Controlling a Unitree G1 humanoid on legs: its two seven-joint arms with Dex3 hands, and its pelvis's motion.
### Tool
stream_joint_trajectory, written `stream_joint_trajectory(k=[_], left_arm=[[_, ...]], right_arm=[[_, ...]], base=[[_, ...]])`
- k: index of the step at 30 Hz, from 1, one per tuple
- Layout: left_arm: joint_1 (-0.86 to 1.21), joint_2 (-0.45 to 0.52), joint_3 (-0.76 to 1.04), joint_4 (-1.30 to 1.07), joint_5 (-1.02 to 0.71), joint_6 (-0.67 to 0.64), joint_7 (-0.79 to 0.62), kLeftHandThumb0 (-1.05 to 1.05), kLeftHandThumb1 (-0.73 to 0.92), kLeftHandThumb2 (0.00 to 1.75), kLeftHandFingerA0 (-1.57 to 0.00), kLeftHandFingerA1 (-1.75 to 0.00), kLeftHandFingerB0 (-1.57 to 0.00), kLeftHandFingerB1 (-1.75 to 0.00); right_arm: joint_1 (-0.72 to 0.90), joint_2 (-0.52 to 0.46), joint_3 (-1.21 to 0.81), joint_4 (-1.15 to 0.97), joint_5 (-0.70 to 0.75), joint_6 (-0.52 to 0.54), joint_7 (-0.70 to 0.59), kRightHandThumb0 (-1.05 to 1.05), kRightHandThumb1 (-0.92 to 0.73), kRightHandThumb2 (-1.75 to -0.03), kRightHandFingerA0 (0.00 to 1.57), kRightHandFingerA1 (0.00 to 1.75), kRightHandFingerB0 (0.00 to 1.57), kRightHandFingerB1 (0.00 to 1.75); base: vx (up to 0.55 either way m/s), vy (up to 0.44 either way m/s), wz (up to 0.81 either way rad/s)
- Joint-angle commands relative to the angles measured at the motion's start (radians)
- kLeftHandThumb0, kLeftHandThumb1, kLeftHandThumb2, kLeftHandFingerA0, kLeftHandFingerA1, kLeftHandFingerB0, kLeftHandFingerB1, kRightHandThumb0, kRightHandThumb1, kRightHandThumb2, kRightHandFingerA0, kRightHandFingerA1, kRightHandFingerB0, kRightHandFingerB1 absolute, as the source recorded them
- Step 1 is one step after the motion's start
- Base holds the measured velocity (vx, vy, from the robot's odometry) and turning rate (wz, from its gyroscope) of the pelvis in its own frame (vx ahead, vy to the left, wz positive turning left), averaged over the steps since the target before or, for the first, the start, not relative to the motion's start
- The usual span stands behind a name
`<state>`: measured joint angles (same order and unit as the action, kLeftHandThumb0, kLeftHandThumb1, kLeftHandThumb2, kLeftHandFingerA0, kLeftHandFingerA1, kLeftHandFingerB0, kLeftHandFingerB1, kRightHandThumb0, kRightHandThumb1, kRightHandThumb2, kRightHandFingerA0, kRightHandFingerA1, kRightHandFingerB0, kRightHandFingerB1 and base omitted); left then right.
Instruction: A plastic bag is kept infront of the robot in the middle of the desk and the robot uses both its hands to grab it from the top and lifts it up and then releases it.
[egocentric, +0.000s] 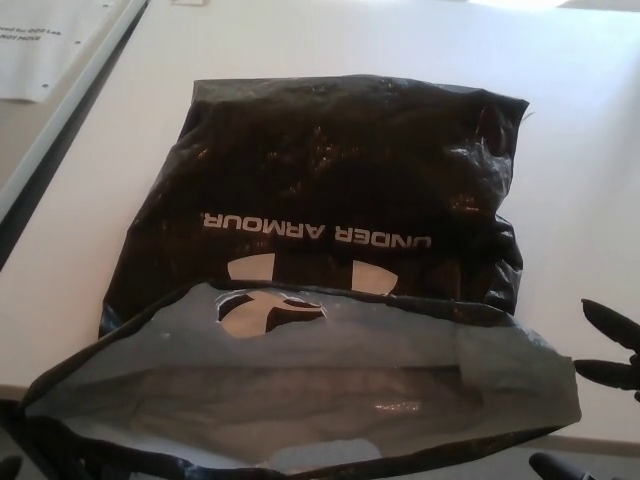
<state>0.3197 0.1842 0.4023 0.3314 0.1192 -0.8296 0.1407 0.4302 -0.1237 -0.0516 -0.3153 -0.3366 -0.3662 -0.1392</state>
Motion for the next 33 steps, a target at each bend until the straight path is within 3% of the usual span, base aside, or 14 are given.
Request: stream_joint_trajectory(k=[1,2,3,6,12,15,22,23,24,31,32,33], left_arm=[[-0.014,0.074,-0.016,0.038,0.048,0.083,-0.012,-0.47,0.37,0.63,-0.27,-0.38,-0.16,-0.35],[-0.017,0.086,-0.019,0.053,0.048,0.075,-0.012,-0.47,0.37,0.63,-0.27,-0.38,-0.16,-0.35],[-0.022,0.101,-0.021,0.071,0.054,0.065,-0.009,-0.46,0.37,0.61,-0.28,-0.38,-0.18,-0.34],[-0.033,0.152,-0.024,0.11,0.086,0.071,0.006,-0.47,0.36,0.61,-0.28,-0.38,-0.18,-0.34],[-0.111,0.277,-0.057,0.284,0.194,0.024,0.086,-0.52,0.37,0.65,-0.28,-0.4,-0.15,-0.35],[-0.159,0.339,-0.096,0.388,0.268,-0.005,0.164,-0.53,0.35,0.64,-0.28,-0.4,-0.16,-0.35],[-0.23,0.399,-0.184,0.526,0.293,-0.034,0.232,-0.55,0.37,0.65,-0.24,-0.38,-0.16,-0.35],[-0.236,0.401,-0.191,0.534,0.289,-0.04,0.234,-0.26,0.23,0.83,-0.09,-0.5,-0.08,-0.5],[-0.24,0.409,-0.204,0.535,0.308,-0.038,0.258,-0.54,0.37,0.65,-0.24,-0.38,-0.13,-0.34],[-0.262,0.423,-0.258,0.558,0.327,-0.065,0.311,-0.55,0.37,0.66,-0.23,-0.38,-0.14,-0.35],[-0.26,0.424,-0.267,0.546,0.34,-0.052,0.318,-0.56,0.38,0.66,-0.23,-0.38,-0.14,-0.35],[-0.257,0.428,-0.275,0.538,0.348,-0.044,0.322,-0.55,0.38,0.66,-0.21,-0.38,-0.13,-0.35]], right_arm=[[-0.017,-0.011,-0.03,0.029,0.034,-0.012,0.001,-0.29,-0.18,-0.77,0.42,0.68,0.09,0.53],[-0.02,-0.012,-0.036,0.031,0.039,-0.012,0.003,-0.29,-0.18,-0.77,0.42,0.68,0.09,0.53],[-0.023,-0.013,-0.042,0.033,0.044,-0.008,0.005,-0.49,-0.27,-0.66,0.42,0.65,0.13,0.5],[-0.043,-0.034,-0.078,0.056,0.069,-0.008,0.017,-0.53,-0.29,-0.66,0.4,0.63,0.13,0.49],[-0.072,-0.059,-0.132,0.093,0.075,-0.015,0.014,-0.5,-0.3,-0.69,0.37,0.62,0.09,0.47],[-0.094,-0.076,-0.149,0.132,0.09,-0.039,0.019,-0.53,-0.29,-0.68,0.44,0.62,0.13,0.48],[-0.13,-0.103,-0.153,0.2,0.072,-0.081,0.013,-0.56,-0.3,-0.67,0.42,0.62,0.15,0.48],[-0.137,-0.103,-0.15,0.208,0.065,-0.088,0.008,-0.49,-0.34,-0.51,0.46,0.59,0.2,0.44],[-0.143,-0.104,-0.148,0.215,0.057,-0.096,0.003,-0.5,-0.34,-0.51,0.48,0.6,0.2,0.45],[-0.149,-0.093,-0.133,0.212,0.038,-0.093,0.003,-0.51,-0.35,-0.51,0.48,0.6,0.2,0.45],[-0.152,-0.091,-0.129,0.211,0.039,-0.088,0.005,-0.5,-0.26,-0.66,0.47,0.64,0.17,0.51],[-0.154,-0.09,-0.126,0.213,0.039,-0.086,0.007,-0.51,-0.27,-0.66,0.49,0.65,0.17,0.5]], base=[[0.0,0.0,0.0],[0.0,0.0,0.0],[0.0,0.0,0.0],[0.0,0.0,0.0],[0.0,0.0,0.0],[0.0,0.0,0.0],[0.0,0.0,0.0],[0.0,0.0,0.0],[0.0,0.0,0.0],[0.0,0.0,0.0],[0.0,0.0,0.0],[0.0,0.0,0.0]])
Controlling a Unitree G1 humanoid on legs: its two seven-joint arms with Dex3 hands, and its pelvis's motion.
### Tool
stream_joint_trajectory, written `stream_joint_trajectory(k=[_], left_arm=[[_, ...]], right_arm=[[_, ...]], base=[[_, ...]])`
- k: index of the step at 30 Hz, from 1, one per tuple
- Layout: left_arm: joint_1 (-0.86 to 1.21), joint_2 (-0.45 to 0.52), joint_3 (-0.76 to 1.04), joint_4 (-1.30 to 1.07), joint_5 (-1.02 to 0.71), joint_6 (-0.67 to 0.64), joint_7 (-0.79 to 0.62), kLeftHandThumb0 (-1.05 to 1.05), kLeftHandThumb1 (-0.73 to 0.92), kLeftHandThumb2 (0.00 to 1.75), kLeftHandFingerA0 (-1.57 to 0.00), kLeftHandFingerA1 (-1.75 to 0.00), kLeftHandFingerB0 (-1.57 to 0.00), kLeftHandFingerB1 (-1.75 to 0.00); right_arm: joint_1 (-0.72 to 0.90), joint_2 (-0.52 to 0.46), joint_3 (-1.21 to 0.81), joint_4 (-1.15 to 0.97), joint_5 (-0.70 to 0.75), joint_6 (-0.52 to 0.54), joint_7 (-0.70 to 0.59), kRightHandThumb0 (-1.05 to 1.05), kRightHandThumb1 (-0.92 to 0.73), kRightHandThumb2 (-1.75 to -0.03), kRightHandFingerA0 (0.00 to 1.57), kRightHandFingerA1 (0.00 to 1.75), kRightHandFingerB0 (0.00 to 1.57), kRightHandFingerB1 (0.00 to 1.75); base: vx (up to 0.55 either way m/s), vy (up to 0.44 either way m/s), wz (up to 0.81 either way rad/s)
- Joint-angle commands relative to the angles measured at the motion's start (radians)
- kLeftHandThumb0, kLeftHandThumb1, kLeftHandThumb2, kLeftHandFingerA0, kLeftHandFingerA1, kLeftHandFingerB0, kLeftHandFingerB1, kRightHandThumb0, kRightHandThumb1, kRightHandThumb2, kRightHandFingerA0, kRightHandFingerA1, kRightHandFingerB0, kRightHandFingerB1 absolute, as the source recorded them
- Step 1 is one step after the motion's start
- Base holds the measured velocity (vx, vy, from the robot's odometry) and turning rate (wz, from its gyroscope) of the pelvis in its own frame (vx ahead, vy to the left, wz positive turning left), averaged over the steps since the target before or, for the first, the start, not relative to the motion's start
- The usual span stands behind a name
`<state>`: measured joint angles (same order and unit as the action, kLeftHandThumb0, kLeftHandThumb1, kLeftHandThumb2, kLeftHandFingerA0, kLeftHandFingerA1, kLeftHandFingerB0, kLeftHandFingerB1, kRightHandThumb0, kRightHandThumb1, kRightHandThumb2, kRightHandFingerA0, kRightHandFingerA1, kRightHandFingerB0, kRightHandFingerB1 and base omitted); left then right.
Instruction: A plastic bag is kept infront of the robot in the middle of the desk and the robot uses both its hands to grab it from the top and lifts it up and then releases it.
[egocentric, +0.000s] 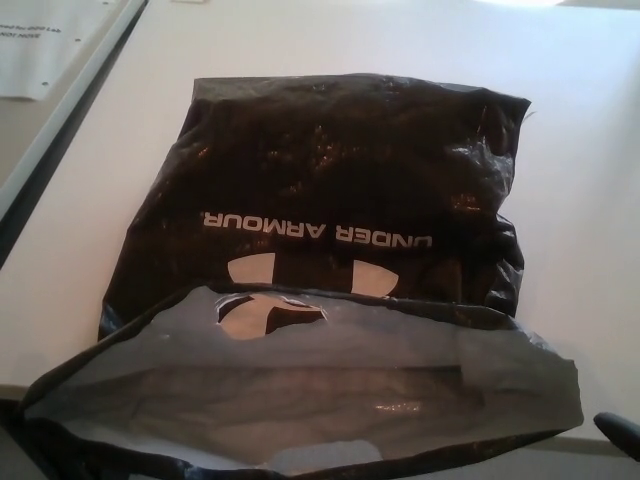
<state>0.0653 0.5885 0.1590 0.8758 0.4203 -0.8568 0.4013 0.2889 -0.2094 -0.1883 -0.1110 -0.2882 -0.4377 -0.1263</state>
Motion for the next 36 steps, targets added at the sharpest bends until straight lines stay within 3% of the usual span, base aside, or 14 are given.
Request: stream_joint_trajectory(k=[1,2,3,5,6,11,12,18,19,21,22,23,35,36], left_arm=[[-0.001,0.028,-0.038,-0.009,0.05,-0.015,0.062,-0.55,0.38,0.66,-0.21,-0.38,-0.13,-0.35],[-0.002,0.027,-0.042,-0.009,0.045,-0.013,0.058,-0.27,0.25,0.84,-0.08,-0.5,-0.07,-0.5],[-0.004,0.024,-0.049,-0.009,0.046,-0.007,0.062,-0.55,0.38,0.65,-0.23,-0.38,-0.13,-0.35],[-0.011,0.019,-0.063,-0.006,0.059,-0.004,0.083,-0.55,0.38,0.65,-0.23,-0.38,-0.13,-0.35],[-0.016,0.021,-0.073,-0.002,0.075,-0.007,0.104,-0.26,0.23,0.83,-0.08,-0.5,-0.08,-0.5],[-0.031,0.02,-0.112,0.006,0.105,0.013,0.138,-0.28,0.26,0.85,-0.06,-0.49,-0.06,-0.5],[-0.035,0.022,-0.123,0.007,0.114,0.017,0.148,-0.28,0.26,0.85,-0.06,-0.49,-0.06,-0.5],[-0.067,0.0,-0.167,0.023,0.127,0.021,0.177,-0.27,0.26,0.84,-0.06,-0.49,-0.06,-0.5],[-0.074,-0.004,-0.176,0.025,0.129,0.025,0.182,-0.54,0.38,0.65,-0.19,-0.36,-0.11,-0.36],[-0.087,-0.009,-0.192,0.031,0.138,0.032,0.195,-0.53,0.38,0.64,-0.19,-0.35,-0.11,-0.35],[-0.092,-0.013,-0.195,0.035,0.132,0.03,0.193,-0.26,0.26,0.84,-0.06,-0.49,-0.06,-0.5],[-0.102,-0.018,-0.203,0.04,0.132,0.036,0.194,-0.51,0.39,0.63,-0.18,-0.35,-0.1,-0.35],[-0.181,-0.06,-0.247,0.068,0.125,0.055,0.208,-0.47,0.39,0.61,-0.17,-0.33,-0.11,-0.35],[-0.187,-0.064,-0.251,0.067,0.128,0.058,0.21,-0.5,0.39,0.62,-0.17,-0.34,-0.1,-0.36]], right_arm=[[-0.013,-0.004,0.015,0.012,-0.009,-0.015,-0.005,-0.51,-0.27,-0.66,0.49,0.65,0.17,0.5],[-0.014,-0.005,0.017,0.013,-0.008,-0.012,-0.003,-0.5,-0.27,-0.66,0.49,0.65,0.17,0.5],[-0.017,-0.004,0.022,0.015,-0.012,-0.008,-0.004,-0.48,-0.33,-0.5,0.52,0.61,0.21,0.45],[-0.022,-0.001,0.034,0.013,-0.02,0.009,-0.001,-0.51,-0.26,-0.67,0.49,0.65,0.16,0.5],[-0.027,-0.003,0.039,0.025,-0.021,-0.004,-0.002,-0.47,-0.32,-0.5,0.51,0.61,0.22,0.45],[-0.065,-0.013,0.072,0.064,-0.043,-0.037,-0.006,-0.5,-0.25,-0.65,0.5,0.66,0.21,0.52],[-0.07,-0.014,0.077,0.069,-0.047,-0.039,-0.009,-0.48,-0.32,-0.51,0.53,0.63,0.23,0.48],[-0.112,-0.013,0.118,0.116,-0.067,-0.056,-0.012,-0.48,-0.31,-0.5,0.53,0.65,0.22,0.48],[-0.118,-0.016,0.125,0.123,-0.076,-0.062,-0.015,-0.5,-0.32,-0.5,0.54,0.65,0.22,0.49],[-0.128,-0.014,0.136,0.133,-0.089,-0.069,-0.024,-0.54,-0.25,-0.68,0.55,0.7,0.21,0.55],[-0.13,-0.016,0.142,0.134,-0.088,-0.07,-0.019,-0.53,-0.33,-0.51,0.55,0.69,0.22,0.52],[-0.134,-0.014,0.15,0.138,-0.089,-0.071,-0.018,-0.54,-0.26,-0.65,0.54,0.71,0.2,0.55],[-0.148,-0.004,0.209,0.176,-0.094,-0.099,-0.022,-0.46,-0.23,-0.62,0.53,0.72,0.2,0.55],[-0.146,-0.002,0.214,0.175,-0.096,-0.099,-0.021,-0.45,-0.3,-0.5,0.55,0.71,0.22,0.51]], base=[[0.0,0.0,0.0],[0.0,0.0,0.0],[0.0,0.0,0.0],[0.0,0.0,0.0],[0.0,0.0,0.0],[0.0,0.0,0.0],[0.0,0.0,0.0],[0.0,0.0,0.0],[0.0,0.0,0.0],[0.0,0.0,0.0],[0.0,0.0,0.0],[0.0,0.0,0.0],[0.0,0.0,0.0],[0.0,0.0,0.0]])
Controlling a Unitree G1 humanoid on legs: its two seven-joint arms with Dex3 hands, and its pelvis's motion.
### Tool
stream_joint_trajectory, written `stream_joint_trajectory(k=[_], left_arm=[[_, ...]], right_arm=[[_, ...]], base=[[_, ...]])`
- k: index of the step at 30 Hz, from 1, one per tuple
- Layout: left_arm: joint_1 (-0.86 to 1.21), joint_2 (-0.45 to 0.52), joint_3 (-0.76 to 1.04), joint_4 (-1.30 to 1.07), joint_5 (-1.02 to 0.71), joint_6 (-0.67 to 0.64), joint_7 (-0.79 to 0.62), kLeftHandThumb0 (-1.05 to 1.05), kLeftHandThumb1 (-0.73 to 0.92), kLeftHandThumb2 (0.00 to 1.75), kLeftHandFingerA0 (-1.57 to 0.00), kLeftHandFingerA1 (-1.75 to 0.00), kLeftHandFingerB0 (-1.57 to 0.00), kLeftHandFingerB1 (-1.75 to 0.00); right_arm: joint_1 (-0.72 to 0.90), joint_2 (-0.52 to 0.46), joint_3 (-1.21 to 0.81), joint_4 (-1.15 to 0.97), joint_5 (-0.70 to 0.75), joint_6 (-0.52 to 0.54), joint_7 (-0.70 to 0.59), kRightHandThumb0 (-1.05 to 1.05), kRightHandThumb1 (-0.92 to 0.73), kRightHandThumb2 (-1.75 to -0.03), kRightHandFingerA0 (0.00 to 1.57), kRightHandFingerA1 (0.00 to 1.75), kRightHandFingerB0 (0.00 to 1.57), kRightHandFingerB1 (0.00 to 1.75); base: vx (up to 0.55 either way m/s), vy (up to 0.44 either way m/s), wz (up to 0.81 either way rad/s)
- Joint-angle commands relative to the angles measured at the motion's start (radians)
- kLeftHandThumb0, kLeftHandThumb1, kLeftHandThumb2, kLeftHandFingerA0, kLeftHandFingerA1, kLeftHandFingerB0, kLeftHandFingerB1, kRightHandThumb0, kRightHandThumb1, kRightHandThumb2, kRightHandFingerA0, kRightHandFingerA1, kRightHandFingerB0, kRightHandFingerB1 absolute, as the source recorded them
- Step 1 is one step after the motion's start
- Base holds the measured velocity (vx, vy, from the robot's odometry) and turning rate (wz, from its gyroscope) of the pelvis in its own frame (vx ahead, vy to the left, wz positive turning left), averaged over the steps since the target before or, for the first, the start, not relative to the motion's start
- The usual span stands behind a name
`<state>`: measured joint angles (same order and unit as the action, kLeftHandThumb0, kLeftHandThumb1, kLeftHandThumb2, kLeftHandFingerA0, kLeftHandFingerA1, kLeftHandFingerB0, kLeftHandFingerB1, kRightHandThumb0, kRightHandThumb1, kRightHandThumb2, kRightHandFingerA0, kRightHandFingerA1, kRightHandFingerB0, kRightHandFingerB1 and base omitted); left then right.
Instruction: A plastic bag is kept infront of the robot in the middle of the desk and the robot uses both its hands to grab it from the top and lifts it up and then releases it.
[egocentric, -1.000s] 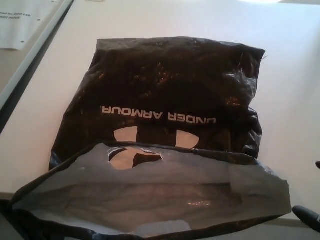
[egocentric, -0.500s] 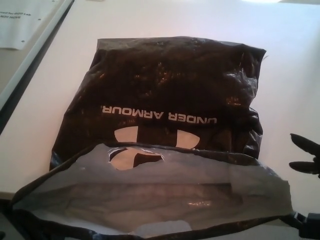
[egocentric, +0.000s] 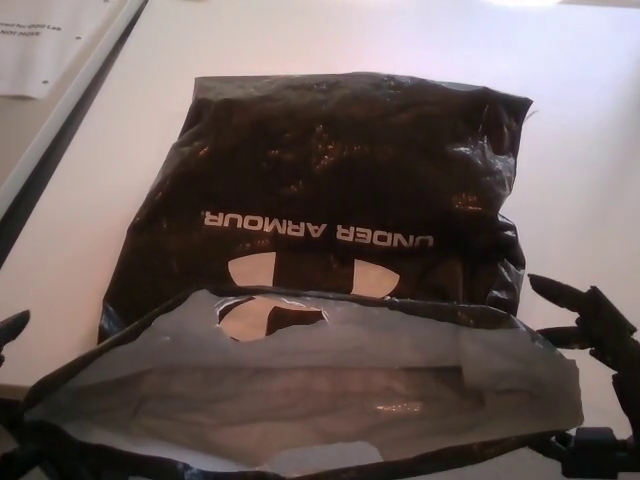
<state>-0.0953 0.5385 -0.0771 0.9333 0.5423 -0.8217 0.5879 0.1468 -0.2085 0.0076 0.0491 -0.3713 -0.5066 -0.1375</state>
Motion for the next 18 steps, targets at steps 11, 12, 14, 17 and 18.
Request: stream_joint_trajectory(k=[11,12,14,17,18], left_arm=[[-0.029,-0.052,-0.051,-0.031,0.003,0.024,0.0,-0.24,0.27,0.84,-0.06,-0.49,-0.07,-0.5],[-0.025,-0.055,-0.053,-0.036,0.0,0.024,-0.005,-0.24,0.27,0.84,-0.06,-0.49,-0.07,-0.5],[-0.008,-0.061,-0.063,-0.062,0.004,0.002,-0.006,-0.25,0.28,0.85,-0.06,-0.5,-0.06,-0.5],[0.041,-0.073,-0.07,-0.136,-0.011,-0.005,-0.033,-0.25,0.29,0.86,-0.07,-0.5,-0.07,-0.5],[0.058,-0.079,-0.072,-0.164,-0.014,-0.017,-0.034,-0.24,0.27,0.85,-0.1,-0.51,-0.1,-0.51]], right_arm=[[-0.001,0.006,0.057,0.015,-0.011,-0.037,-0.009,-0.29,-0.15,-0.75,0.5,0.73,0.15,0.56],[-0.002,0.006,0.059,0.018,-0.01,-0.041,-0.011,-0.29,-0.15,-0.75,0.5,0.73,0.15,0.56],[-0.001,0.009,0.067,0.011,-0.003,-0.033,-0.003,-0.29,-0.16,-0.75,0.49,0.73,0.15,0.56],[-0.012,0.013,0.079,0.02,-0.004,-0.025,0.001,-0.28,-0.16,-0.75,0.48,0.72,0.14,0.56],[-0.013,0.017,0.083,0.015,0.0,-0.012,0.007,-0.29,-0.16,-0.75,0.47,0.72,0.14,0.55]], base=[[0.0,0.0,0.0],[0.0,0.0,0.0],[0.0,0.0,0.0],[0.0,0.0,0.0],[0.0,0.0,0.0]])
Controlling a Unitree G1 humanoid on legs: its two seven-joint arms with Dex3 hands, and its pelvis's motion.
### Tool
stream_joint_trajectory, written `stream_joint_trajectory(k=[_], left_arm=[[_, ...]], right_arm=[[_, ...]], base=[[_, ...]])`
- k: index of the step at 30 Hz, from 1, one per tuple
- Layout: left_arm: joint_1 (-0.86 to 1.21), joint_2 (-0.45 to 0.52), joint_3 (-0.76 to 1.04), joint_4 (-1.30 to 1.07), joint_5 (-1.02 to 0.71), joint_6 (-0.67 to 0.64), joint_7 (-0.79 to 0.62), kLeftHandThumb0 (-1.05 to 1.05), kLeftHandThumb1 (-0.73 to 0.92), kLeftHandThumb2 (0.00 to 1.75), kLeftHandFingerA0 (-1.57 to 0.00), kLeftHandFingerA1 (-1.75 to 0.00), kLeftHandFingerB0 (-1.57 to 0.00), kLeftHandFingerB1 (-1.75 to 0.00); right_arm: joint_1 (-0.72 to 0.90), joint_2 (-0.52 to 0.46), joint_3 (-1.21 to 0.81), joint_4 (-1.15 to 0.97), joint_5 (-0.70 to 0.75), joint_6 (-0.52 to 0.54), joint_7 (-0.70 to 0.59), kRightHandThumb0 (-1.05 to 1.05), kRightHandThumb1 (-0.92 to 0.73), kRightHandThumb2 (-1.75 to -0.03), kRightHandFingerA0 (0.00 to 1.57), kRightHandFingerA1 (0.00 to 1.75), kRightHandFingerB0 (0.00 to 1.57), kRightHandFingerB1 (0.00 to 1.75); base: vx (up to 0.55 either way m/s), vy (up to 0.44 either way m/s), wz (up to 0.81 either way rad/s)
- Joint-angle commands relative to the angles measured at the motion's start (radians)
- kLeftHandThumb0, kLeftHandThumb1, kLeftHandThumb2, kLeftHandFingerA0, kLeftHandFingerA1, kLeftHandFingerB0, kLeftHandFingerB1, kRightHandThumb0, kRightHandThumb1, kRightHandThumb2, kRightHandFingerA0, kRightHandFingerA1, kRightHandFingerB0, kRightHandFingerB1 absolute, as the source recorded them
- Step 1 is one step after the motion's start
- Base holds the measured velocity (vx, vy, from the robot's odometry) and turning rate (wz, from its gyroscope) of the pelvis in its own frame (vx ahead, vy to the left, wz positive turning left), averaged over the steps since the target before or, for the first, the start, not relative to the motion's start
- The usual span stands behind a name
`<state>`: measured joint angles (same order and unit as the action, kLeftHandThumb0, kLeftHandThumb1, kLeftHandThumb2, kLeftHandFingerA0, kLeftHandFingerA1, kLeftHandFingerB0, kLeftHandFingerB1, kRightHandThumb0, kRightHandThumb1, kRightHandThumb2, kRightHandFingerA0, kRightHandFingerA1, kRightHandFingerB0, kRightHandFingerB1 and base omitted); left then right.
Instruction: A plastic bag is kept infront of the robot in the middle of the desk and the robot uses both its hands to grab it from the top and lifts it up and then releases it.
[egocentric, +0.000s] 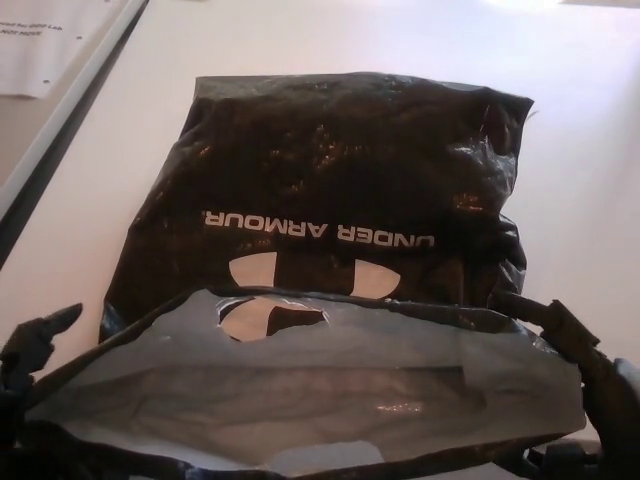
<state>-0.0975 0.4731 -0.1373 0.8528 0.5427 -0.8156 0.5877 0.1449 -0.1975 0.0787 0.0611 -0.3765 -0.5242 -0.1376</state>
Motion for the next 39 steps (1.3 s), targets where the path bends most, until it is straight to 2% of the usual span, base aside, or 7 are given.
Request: stream_joint_trajectory(k=[1,9,14,16,18,20,39], left_arm=[[0.072,-0.019,-0.012,-0.105,-0.02,-0.028,-0.039,-0.24,0.27,0.85,-0.1,-0.51,-0.1,-0.51],[0.226,-0.068,-0.036,-0.333,-0.164,-0.076,-0.208,-0.35,0.44,0.54,-0.32,-0.32,-0.28,-0.31],[0.282,-0.097,-0.066,-0.419,-0.256,-0.145,-0.274,-0.32,0.54,0.57,-0.62,-0.41,-0.55,-0.37],[0.291,-0.125,-0.072,-0.463,-0.309,-0.154,-0.297,-0.36,0.57,0.57,-0.72,-1.08,-0.74,-0.7],[0.308,-0.142,-0.061,-0.514,-0.312,-0.112,-0.307,-0.36,0.62,0.59,-0.64,-1.54,-0.62,-1.06],[0.316,-0.156,-0.051,-0.557,-0.317,-0.058,-0.325,-0.35,0.73,0.56,-0.63,-1.75,-0.41,-1.62],[0.181,-0.276,0.032,-0.739,-0.345,0.045,-0.413,-0.22,0.76,0.53,-0.6,-1.75,-0.41,-1.75]], right_arm=[[-0.01,0.009,0.016,-0.005,0.009,0.021,0.015,-0.29,-0.16,-0.75,0.47,0.72,0.14,0.55],[-0.059,0.027,0.031,0.051,-0.007,0.031,-0.003,-0.5,-0.24,-0.64,0.46,0.72,0.17,0.54],[-0.084,0.04,0.032,0.094,0.013,0.04,0.007,-0.35,-0.32,-0.5,0.65,0.91,0.61,0.7],[-0.096,0.044,0.031,0.102,0.024,0.07,0.023,-0.35,-0.39,-0.57,1.01,1.58,1.07,1.41],[-0.094,0.056,0.031,0.092,0.011,0.087,0.008,-0.27,-0.3,-0.8,1.4,1.46,1.32,1.39],[-0.099,0.066,0.025,0.106,0.081,0.083,0.046,-0.23,-0.51,-0.67,1.28,1.75,1.09,1.75],[-0.146,0.158,0.031,-0.117,0.187,0.276,0.142,-0.1,-0.37,-0.99,1.57,1.57,1.43,1.5]], base=[[0.0,0.0,0.0],[0.0,0.0,0.0],[0.0,0.0,0.0],[0.0,0.0,0.0],[0.0,0.0,0.0],[0.0,0.0,0.0],[0.0,0.0,0.0]])
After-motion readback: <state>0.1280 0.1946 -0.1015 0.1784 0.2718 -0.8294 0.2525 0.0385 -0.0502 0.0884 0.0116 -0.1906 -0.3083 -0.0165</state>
